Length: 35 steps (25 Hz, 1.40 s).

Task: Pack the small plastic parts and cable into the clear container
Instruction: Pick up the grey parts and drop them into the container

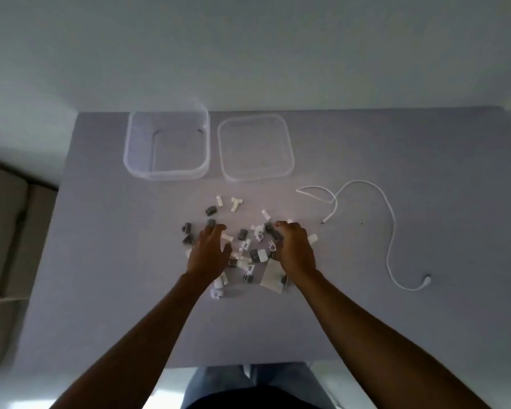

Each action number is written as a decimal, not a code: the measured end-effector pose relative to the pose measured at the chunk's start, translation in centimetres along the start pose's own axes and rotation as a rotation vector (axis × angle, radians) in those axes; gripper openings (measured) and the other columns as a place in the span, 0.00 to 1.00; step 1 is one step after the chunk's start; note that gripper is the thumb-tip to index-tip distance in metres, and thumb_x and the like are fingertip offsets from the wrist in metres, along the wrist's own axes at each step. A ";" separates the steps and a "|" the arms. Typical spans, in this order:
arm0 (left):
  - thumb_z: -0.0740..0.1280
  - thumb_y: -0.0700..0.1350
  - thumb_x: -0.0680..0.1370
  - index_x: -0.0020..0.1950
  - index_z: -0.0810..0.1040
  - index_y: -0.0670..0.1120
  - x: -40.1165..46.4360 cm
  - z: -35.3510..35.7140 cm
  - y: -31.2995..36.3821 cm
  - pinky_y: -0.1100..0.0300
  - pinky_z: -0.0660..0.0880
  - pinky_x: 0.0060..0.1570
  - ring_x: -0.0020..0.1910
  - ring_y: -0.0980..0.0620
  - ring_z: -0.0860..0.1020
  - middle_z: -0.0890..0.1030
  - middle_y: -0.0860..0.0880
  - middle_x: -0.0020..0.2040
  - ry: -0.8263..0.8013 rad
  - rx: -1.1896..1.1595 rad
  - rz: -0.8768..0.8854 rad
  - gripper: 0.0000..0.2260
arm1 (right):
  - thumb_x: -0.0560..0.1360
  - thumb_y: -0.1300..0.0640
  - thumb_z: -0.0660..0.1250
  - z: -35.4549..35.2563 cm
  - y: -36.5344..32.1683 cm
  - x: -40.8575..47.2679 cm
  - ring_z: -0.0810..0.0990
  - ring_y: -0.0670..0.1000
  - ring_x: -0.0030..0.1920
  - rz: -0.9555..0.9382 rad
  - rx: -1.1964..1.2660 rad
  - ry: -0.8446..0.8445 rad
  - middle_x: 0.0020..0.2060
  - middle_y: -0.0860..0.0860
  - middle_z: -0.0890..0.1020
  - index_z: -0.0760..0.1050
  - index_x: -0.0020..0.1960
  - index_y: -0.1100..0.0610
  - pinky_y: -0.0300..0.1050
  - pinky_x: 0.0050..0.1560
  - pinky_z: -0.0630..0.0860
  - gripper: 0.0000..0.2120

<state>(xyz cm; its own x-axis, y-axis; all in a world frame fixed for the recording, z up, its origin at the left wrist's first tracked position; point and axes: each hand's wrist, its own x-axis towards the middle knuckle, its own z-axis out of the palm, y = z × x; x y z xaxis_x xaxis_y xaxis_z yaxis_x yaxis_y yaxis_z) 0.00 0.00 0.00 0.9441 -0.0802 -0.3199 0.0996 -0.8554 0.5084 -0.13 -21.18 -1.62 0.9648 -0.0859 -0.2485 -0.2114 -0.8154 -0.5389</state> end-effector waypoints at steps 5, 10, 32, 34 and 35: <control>0.69 0.45 0.76 0.65 0.69 0.43 2.2 -0.7 -0.3 0.48 0.76 0.52 0.57 0.40 0.76 0.74 0.40 0.61 0.146 0.006 -0.147 0.20 | 0.78 0.59 0.64 1.6 -0.5 2.6 0.77 0.58 0.56 -0.022 -0.067 -0.050 0.56 0.57 0.79 0.74 0.67 0.54 0.55 0.56 0.77 0.17; 0.69 0.47 0.77 0.67 0.69 0.43 3.9 -0.6 -1.0 0.49 0.76 0.54 0.57 0.39 0.77 0.74 0.39 0.61 0.131 -0.020 -0.245 0.21 | 0.79 0.58 0.64 3.1 0.6 3.8 0.81 0.57 0.46 -0.078 -0.107 -0.002 0.47 0.55 0.80 0.79 0.54 0.52 0.55 0.46 0.81 0.07; 0.56 0.40 0.69 0.40 0.74 0.41 3.6 -7.3 -4.2 0.59 0.68 0.32 0.32 0.48 0.73 0.73 0.43 0.37 -0.325 -1.696 -0.592 0.08 | 0.74 0.61 0.68 0.8 -5.3 0.7 0.79 0.48 0.34 0.536 1.912 -0.106 0.41 0.54 0.81 0.78 0.56 0.58 0.36 0.29 0.76 0.11; 0.58 0.46 0.73 0.35 0.71 0.43 4.3 -7.5 -4.8 0.61 0.62 0.28 0.27 0.50 0.66 0.69 0.45 0.33 -0.271 -1.433 -0.638 0.10 | 0.77 0.60 0.61 1.6 -5.9 -0.1 0.77 0.49 0.34 0.453 2.100 -0.227 0.41 0.55 0.80 0.76 0.58 0.59 0.37 0.29 0.75 0.12; 0.60 0.48 0.76 0.33 0.71 0.44 4.7 -7.5 -5.3 0.61 0.62 0.27 0.26 0.50 0.65 0.68 0.46 0.31 -0.234 -1.220 -0.636 0.13 | 0.77 0.59 0.57 1.9 -6.1 -0.3 0.75 0.50 0.35 0.434 2.128 -0.274 0.40 0.55 0.78 0.76 0.57 0.59 0.38 0.29 0.73 0.13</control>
<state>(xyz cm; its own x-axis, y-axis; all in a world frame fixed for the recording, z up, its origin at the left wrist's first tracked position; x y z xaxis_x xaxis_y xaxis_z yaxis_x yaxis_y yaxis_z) 6.29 7.99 1.80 0.5725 -0.0368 -0.8191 0.8082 0.1934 0.5562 0.60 -15.12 0.22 0.8242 0.1790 -0.5372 -0.3414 0.9140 -0.2193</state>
